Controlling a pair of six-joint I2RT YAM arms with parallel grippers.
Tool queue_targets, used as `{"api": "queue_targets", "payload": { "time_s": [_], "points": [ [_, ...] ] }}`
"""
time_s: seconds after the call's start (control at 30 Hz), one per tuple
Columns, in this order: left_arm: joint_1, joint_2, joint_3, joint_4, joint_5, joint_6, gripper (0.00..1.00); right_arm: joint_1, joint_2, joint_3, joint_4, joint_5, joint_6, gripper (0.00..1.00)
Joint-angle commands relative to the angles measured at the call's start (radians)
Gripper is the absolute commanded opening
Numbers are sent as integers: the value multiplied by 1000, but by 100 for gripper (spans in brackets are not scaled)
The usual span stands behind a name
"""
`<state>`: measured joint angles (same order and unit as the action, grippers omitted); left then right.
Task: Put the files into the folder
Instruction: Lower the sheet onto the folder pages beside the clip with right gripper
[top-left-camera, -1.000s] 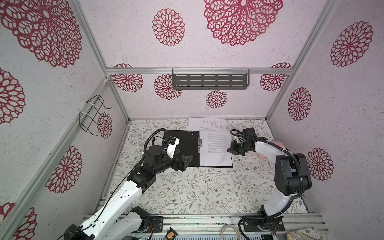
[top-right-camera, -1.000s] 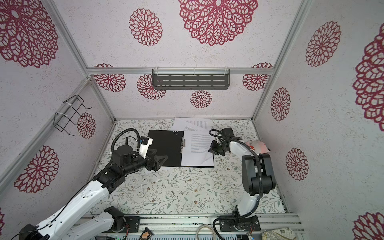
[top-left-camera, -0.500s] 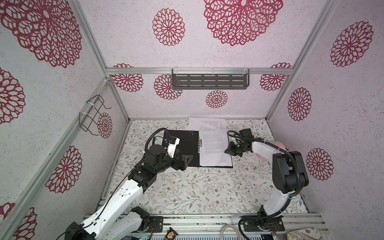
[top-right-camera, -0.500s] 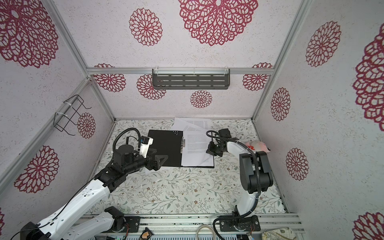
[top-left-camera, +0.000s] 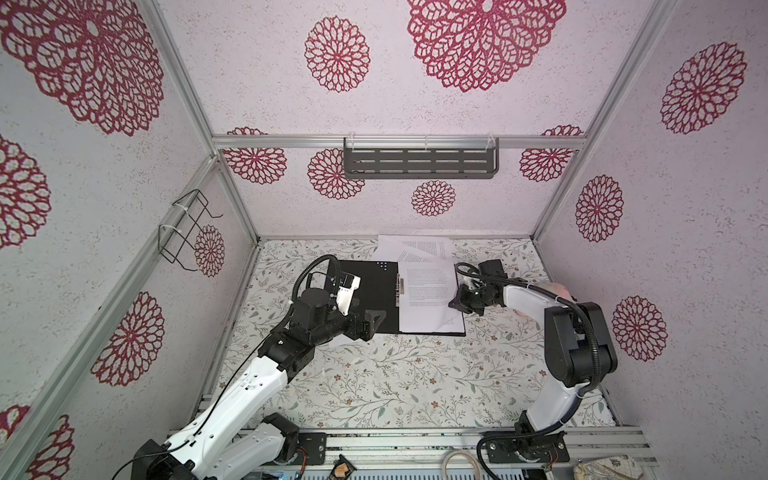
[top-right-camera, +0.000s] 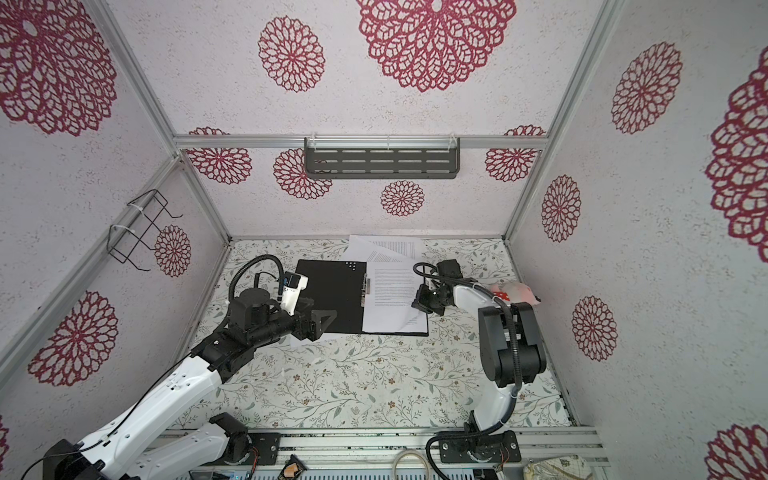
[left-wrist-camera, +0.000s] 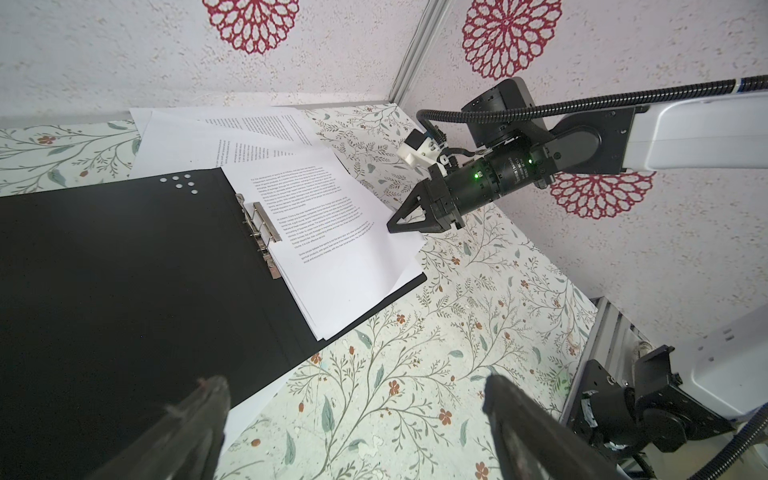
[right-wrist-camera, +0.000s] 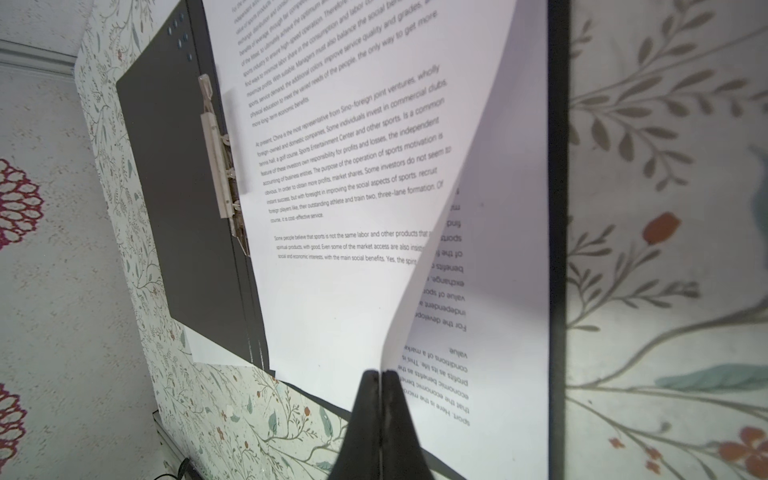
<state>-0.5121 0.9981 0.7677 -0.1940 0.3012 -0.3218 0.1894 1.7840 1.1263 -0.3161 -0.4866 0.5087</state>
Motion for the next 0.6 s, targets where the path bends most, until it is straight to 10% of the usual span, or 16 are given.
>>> {"api": "queue_targets", "payload": {
  "time_s": [0.0,0.57],
  "points": [
    [-3,5,28,2,-3,29,99,5,-25,-7,14,-21,25,0],
    [-3,10,31,-4,-4,27,99,7,-22,-7,8,-24,16,0]
  ]
}}
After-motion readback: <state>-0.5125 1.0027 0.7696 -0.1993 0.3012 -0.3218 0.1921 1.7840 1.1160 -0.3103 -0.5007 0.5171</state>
